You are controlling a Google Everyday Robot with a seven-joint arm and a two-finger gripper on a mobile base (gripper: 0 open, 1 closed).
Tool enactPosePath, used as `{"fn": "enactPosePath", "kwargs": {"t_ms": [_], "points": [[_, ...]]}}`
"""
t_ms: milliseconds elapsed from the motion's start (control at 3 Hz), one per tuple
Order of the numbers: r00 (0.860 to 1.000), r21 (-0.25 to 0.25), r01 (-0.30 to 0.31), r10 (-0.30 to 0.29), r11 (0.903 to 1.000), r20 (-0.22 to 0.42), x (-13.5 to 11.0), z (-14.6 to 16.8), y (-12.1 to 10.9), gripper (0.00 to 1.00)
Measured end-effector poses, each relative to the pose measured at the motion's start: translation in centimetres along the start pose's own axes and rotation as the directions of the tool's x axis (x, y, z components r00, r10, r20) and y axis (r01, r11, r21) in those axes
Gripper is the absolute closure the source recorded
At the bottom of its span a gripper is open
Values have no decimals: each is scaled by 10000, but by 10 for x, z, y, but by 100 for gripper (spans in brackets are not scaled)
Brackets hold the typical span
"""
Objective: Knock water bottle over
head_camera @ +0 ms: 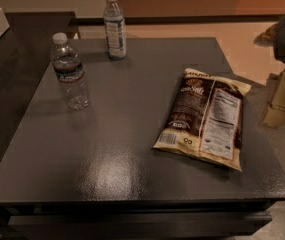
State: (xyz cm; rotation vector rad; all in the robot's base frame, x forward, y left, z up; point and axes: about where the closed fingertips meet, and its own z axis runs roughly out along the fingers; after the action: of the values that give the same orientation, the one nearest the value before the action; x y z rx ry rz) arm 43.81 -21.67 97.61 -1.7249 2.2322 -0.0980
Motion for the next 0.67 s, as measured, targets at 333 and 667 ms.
{"fn": "enactPosePath", "kwargs": {"t_ms": [333, 667], "points": [[10000, 0, 0, 0, 10000, 0, 0, 0, 0, 0], [9997, 49, 120, -121, 9999, 202, -10, 0, -2, 0]]}}
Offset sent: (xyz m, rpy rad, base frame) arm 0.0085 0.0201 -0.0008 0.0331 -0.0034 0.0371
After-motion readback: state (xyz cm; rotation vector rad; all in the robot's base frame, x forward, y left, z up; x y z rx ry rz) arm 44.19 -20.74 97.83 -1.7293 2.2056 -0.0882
